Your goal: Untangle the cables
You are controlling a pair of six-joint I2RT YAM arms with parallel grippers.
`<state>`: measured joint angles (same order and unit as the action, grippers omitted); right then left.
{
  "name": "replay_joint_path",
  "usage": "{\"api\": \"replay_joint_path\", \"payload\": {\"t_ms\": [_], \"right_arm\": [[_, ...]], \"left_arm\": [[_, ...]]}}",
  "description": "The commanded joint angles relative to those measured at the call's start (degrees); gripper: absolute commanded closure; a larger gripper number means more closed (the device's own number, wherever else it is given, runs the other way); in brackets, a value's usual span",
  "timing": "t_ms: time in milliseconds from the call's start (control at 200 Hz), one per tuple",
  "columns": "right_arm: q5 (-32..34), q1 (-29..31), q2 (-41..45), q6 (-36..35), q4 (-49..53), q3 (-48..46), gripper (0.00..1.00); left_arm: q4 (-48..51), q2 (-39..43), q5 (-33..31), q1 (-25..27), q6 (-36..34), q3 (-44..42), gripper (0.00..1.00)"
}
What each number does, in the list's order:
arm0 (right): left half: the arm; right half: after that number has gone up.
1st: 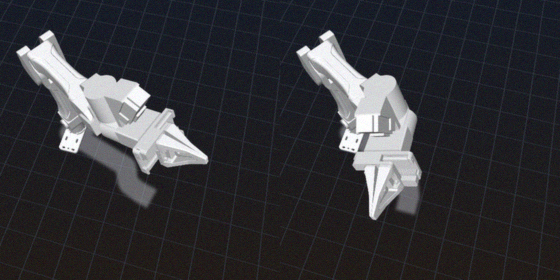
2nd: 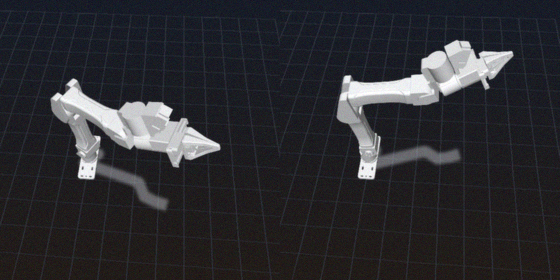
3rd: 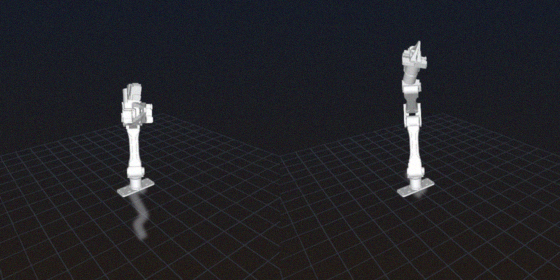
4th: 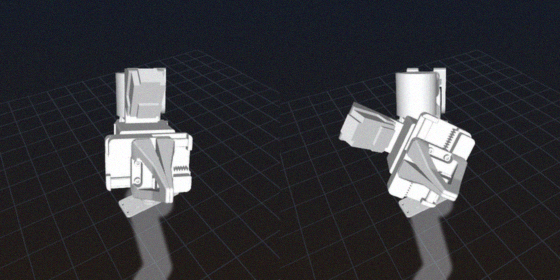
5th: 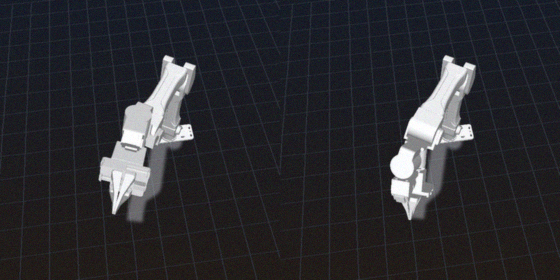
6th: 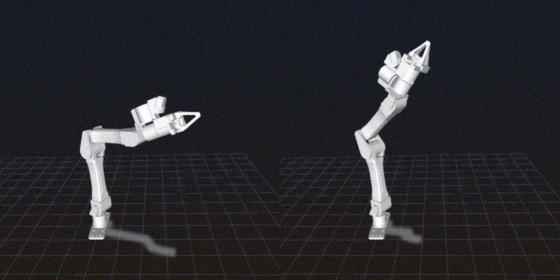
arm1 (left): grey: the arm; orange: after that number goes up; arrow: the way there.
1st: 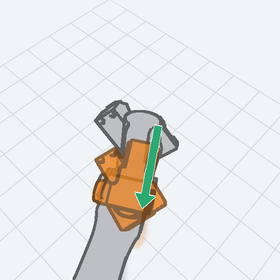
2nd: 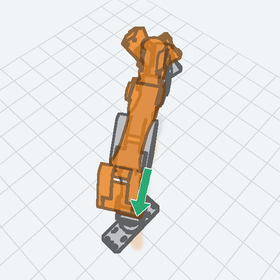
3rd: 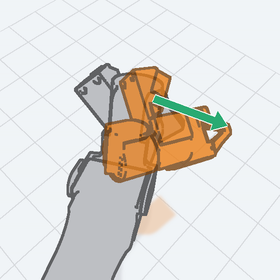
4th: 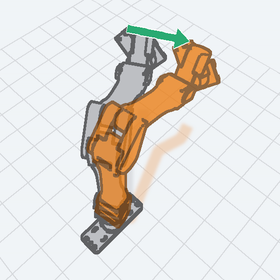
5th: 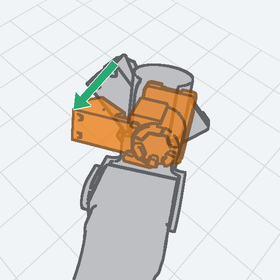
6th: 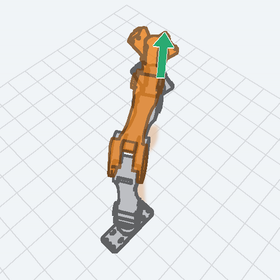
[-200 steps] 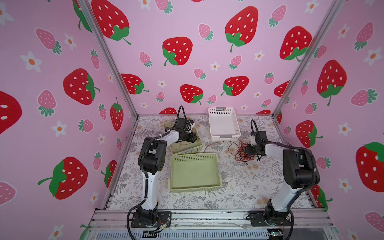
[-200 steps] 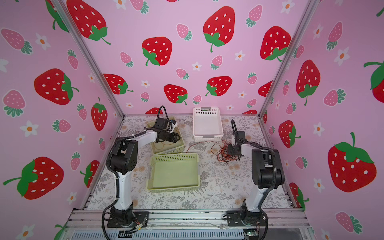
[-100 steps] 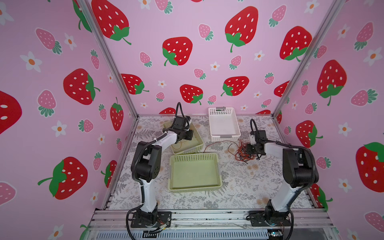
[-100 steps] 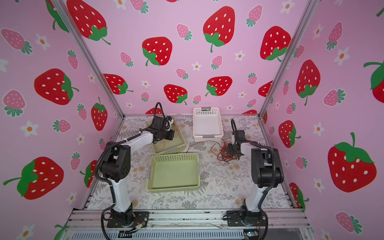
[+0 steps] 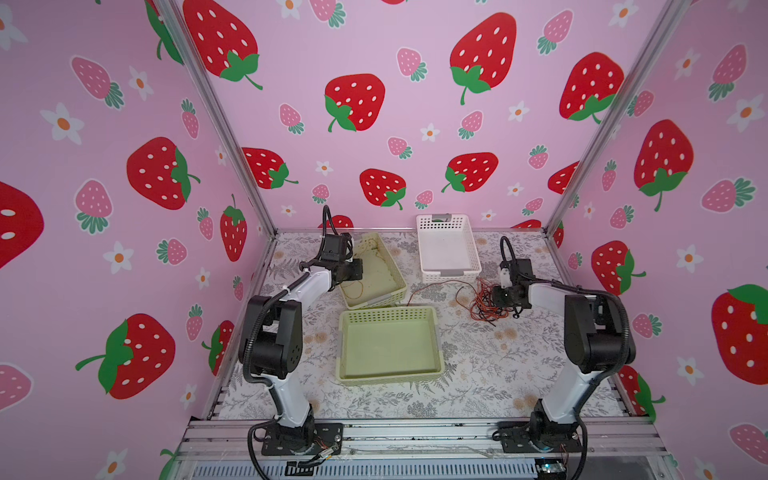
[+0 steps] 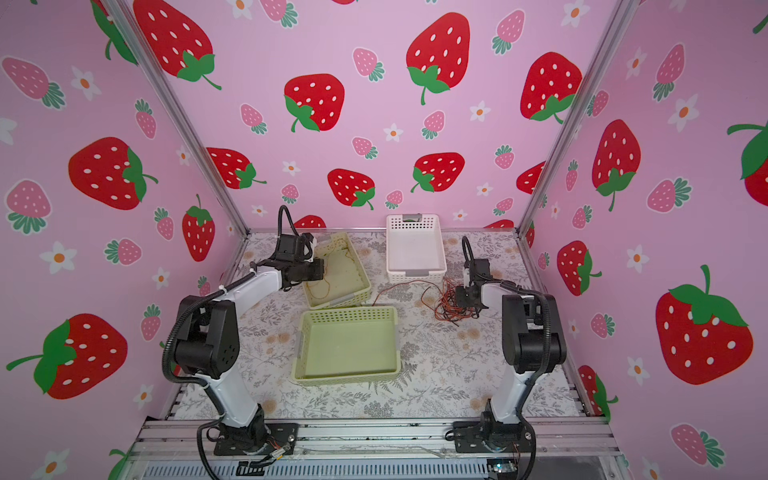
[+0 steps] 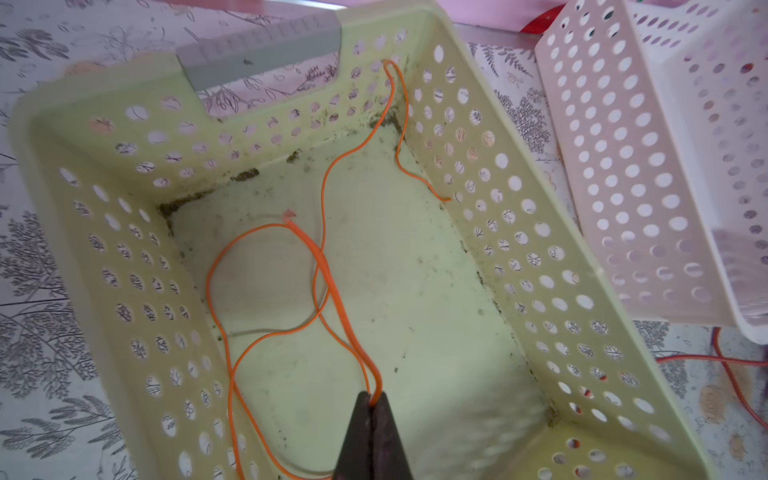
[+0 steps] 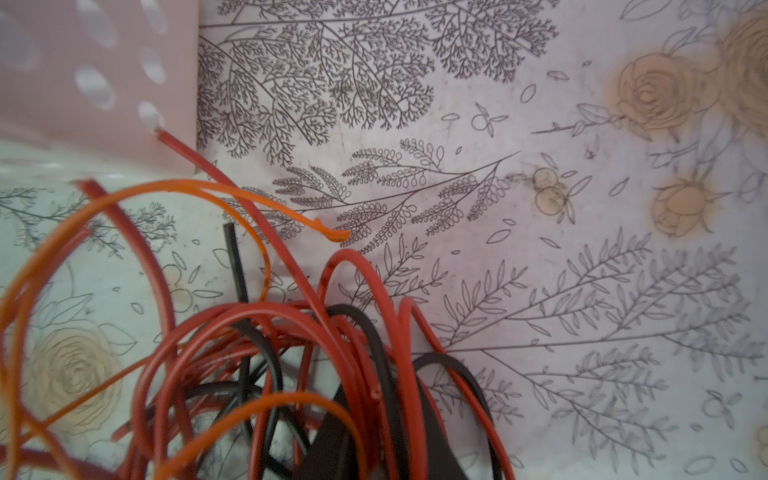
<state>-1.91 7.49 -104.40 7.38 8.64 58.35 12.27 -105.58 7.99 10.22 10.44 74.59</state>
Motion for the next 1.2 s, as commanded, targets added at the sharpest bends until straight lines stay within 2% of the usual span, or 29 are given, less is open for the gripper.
{"api": "replay_joint_path", "payload": {"t_ms": [0,60,75,125,165,225,325,425,560,740,920,1071,1196], "right_arm": [[0.68,-0.38,-2.67,-1.14,6.12,-1.79,0.78],[0.85,-0.36,-2.13,-1.16,6.43,-1.66,0.76],[1.02,-0.34,-1.94,-1.14,6.51,-1.66,0.75],[1.25,-0.40,-0.88,-1.22,6.85,-1.75,0.71],[1.51,-0.53,0.12,-1.22,7.23,-1.90,0.63],[2.10,-0.76,1.95,-1.38,8.06,-2.17,0.52],[3.05,-1.37,5.34,-1.71,9.60,-2.36,0.43],[1.98,-1.99,8.57,-2.01,10.07,-2.28,0.39],[-0.24,-1.94,9.61,-2.63,11.67,-0.66,0.36],[-2.58,-1.88,10.47,-3.11,12.30,-0.23,0.34],[-5.99,0.04,10.22,-3.25,12.05,0.48,0.33],[-5.56,0.73,10.82,-2.56,11.52,1.06,0.33],[-3.71,1.23,10.88,-2.63,12.29,2.62,0.35]], "left_arm": [[1.36,-3.94,3.41,1.46,0.51,4.12,1.00],[1.61,-6.15,3.52,2.61,-0.02,6.24,1.00],[1.66,-6.49,3.45,2.88,-0.14,6.65,0.96],[1.55,-7.01,3.08,3.53,-0.58,7.40,0.73],[0.71,-6.49,2.77,3.99,-0.81,7.19,0.62],[-1.68,-4.72,1.21,4.60,-1.54,5.39,0.52],[-3.48,-1.17,-1.70,5.48,-4.10,3.40,0.42],[-3.39,1.89,-2.60,7.27,-8.99,3.12,0.40],[-4.07,4.56,-4.38,12.35,-17.77,3.11,0.39],[-4.19,4.67,0.77,19.40,-28.97,4.87,0.42],[-3.67,0.98,5.34,23.71,-30.62,9.18,0.44],[-3.22,-2.65,0.29,25.55,-30.21,12.42,0.44],[-4.14,-3.16,-12.33,23.78,-24.89,12.45,0.50]]}}
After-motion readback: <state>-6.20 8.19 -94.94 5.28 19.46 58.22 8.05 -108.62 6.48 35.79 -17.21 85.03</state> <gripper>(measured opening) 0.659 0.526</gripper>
